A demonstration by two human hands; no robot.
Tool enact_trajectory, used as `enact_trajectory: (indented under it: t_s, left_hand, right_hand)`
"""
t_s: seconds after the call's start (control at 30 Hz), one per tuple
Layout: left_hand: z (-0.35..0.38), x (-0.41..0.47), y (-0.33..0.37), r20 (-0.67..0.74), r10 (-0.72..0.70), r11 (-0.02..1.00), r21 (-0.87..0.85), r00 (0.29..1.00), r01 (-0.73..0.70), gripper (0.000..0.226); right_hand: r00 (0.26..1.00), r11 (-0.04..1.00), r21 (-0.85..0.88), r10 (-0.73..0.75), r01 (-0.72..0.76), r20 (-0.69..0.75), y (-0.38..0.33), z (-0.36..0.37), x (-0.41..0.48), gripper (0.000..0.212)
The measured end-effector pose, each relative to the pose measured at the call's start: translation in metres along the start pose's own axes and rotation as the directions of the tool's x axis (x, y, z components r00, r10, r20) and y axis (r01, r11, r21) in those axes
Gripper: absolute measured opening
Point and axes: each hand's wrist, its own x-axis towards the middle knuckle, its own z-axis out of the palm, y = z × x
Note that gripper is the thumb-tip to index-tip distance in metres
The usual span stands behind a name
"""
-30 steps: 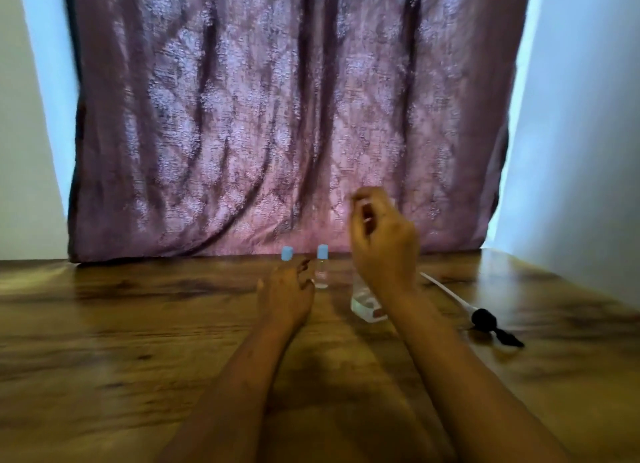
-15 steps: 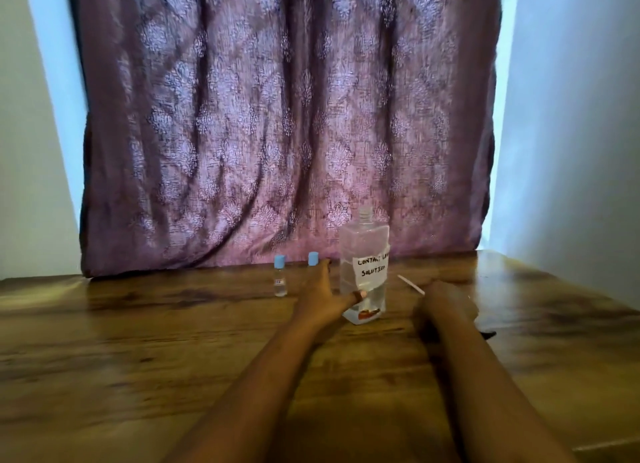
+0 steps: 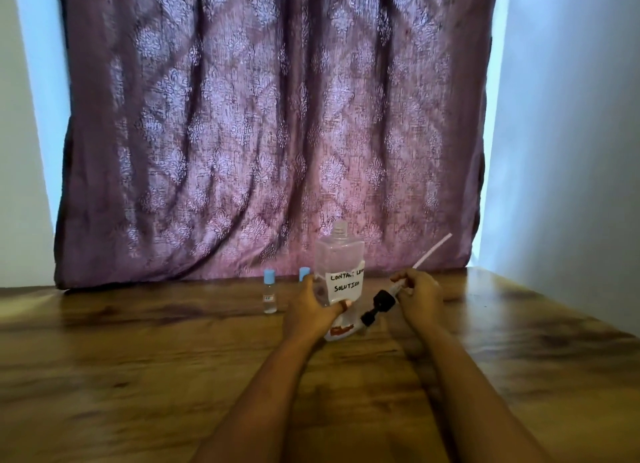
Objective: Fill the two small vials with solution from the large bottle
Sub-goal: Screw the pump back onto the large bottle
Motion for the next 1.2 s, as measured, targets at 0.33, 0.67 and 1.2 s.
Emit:
enact_trajectory:
  t_s: [0.33,0.67,1.2]
  left_hand:
    - [-0.009,0.002,-0.001,0.0,0.015,1.0,-0.008,1.0,-0.015,0.071]
    - [-0.008,0.0,-0.005,-0.008,0.05,0.995,-0.085,0.999,-0.051,0.059]
    - [-0.003,0.003,-0.011,0.001,0.107,0.993,-0.057,0.994,-0.107,0.058]
  right_hand:
    - [0.987,0.837,0.542,0.013,0.075,-0.157,-0.065,-0.01,0.03,0.03]
    - [0.957,0.831,0.512,-0.077,0.216,-0.279,-0.142,-0.021,0.07,0.024]
    - [0.974,0.924,0.314,-0.188,0.218,-0.124,-0.137,-0.016,0.079,0.027]
